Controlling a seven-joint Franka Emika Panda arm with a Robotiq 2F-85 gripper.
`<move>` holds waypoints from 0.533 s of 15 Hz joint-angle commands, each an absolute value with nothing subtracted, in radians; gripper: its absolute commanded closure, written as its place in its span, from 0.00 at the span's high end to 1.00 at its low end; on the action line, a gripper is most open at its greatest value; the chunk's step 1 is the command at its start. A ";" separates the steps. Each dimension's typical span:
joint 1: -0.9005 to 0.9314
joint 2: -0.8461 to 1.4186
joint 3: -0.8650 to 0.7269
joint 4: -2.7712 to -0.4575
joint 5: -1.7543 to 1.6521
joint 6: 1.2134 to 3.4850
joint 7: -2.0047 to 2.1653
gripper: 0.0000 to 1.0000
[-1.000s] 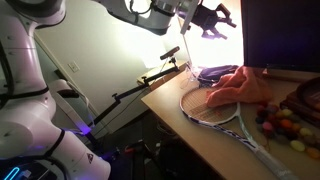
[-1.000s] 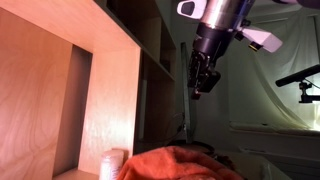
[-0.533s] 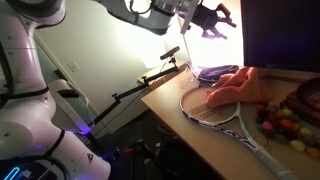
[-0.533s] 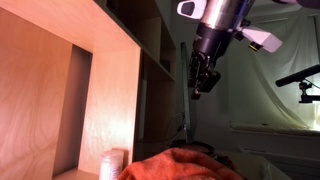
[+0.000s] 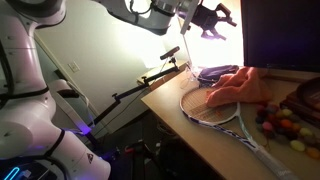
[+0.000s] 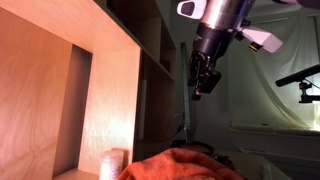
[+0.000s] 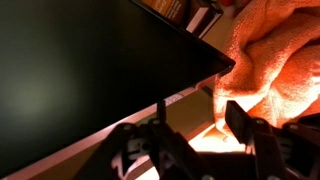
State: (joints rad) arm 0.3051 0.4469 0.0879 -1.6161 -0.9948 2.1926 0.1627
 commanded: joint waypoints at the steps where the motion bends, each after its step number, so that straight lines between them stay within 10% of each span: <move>1: 0.300 0.437 0.108 -1.632 -0.988 2.201 0.163 0.94; 8: 0.230 0.410 0.164 -1.725 -0.828 2.457 0.101 1.00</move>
State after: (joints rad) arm 0.2837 0.4475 0.1354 -1.6551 -0.9181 2.3243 0.1447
